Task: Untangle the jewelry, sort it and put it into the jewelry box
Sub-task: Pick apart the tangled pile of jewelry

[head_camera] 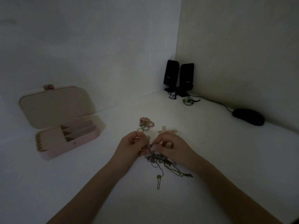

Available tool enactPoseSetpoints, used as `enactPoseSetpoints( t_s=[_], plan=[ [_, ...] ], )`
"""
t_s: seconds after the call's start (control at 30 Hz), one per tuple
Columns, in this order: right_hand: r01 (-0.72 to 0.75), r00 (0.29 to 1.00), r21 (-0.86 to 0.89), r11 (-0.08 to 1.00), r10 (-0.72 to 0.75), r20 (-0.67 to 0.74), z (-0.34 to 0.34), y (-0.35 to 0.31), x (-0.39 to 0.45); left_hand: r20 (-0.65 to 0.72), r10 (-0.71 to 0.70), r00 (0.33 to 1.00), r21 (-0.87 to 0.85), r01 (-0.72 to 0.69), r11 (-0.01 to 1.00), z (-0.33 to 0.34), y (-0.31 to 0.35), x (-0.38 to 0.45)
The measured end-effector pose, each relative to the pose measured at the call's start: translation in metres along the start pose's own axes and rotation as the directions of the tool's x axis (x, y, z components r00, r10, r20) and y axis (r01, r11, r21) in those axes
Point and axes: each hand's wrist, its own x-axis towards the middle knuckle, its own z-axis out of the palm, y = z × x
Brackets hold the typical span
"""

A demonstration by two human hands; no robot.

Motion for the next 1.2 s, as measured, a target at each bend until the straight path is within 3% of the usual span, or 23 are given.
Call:
enactPoseSetpoints(
  t_s=[0.17, 0.27, 0.4, 0.47, 0.57, 0.67, 0.77, 0.93, 1.03, 1.2],
  plan=[
    [-0.016, 0.999, 0.046, 0.999, 0.013, 0.048, 0.001, -0.004, 0.002, 0.053, -0.052, 0.997, 0.017, 0.051, 0.999, 0.000, 0.003, -0.003],
    [0.009, 0.999, 0.122, 0.993, -0.014, 0.041, -0.003, -0.008, 0.003, 0.088, -0.088, 0.992, -0.053, 0.093, 0.994, -0.001, 0.007, -0.004],
    [-0.030, 0.991, 0.283, 0.959, -0.009, 0.136, -0.002, -0.011, -0.003, 0.161, -0.076, 0.984, -0.169, 0.103, 0.980, -0.004, 0.018, -0.004],
    [-0.020, 0.994, 0.283, 0.959, -0.012, 0.110, -0.002, -0.012, -0.004, 0.176, -0.073, 0.982, -0.113, 0.093, 0.989, -0.009, 0.024, -0.005],
    [0.009, 0.999, 0.223, 0.975, 0.000, -0.038, -0.009, -0.017, -0.002, 0.136, -0.083, 0.987, -0.039, 0.089, 0.995, -0.013, 0.026, -0.007],
    [-0.035, 0.990, 0.296, 0.954, 0.074, -0.122, -0.022, -0.019, -0.002, 0.083, -0.101, 0.991, -0.055, 0.106, 0.993, -0.016, 0.027, -0.005],
    [-0.058, 0.991, 0.363, 0.930, 0.098, -0.095, -0.029, -0.020, -0.005, 0.082, -0.095, 0.992, -0.040, 0.099, 0.994, -0.018, 0.029, -0.005],
    [-0.020, 0.996, 0.413, 0.910, 0.053, -0.069, -0.032, -0.019, -0.008, -0.061, 0.050, 0.997, 0.080, -0.045, 0.996, -0.020, 0.028, -0.006],
    [0.003, 0.997, 0.465, 0.885, 0.036, -0.075, -0.033, -0.020, -0.008, -0.011, 0.045, 0.999, 0.177, -0.043, 0.983, -0.020, 0.029, -0.006],
    [-0.026, 0.997, 0.540, 0.841, 0.059, -0.044, -0.033, -0.022, -0.009, 0.204, -0.014, 0.979, 0.422, -0.075, 0.903, -0.008, 0.026, -0.015]
  ],
)
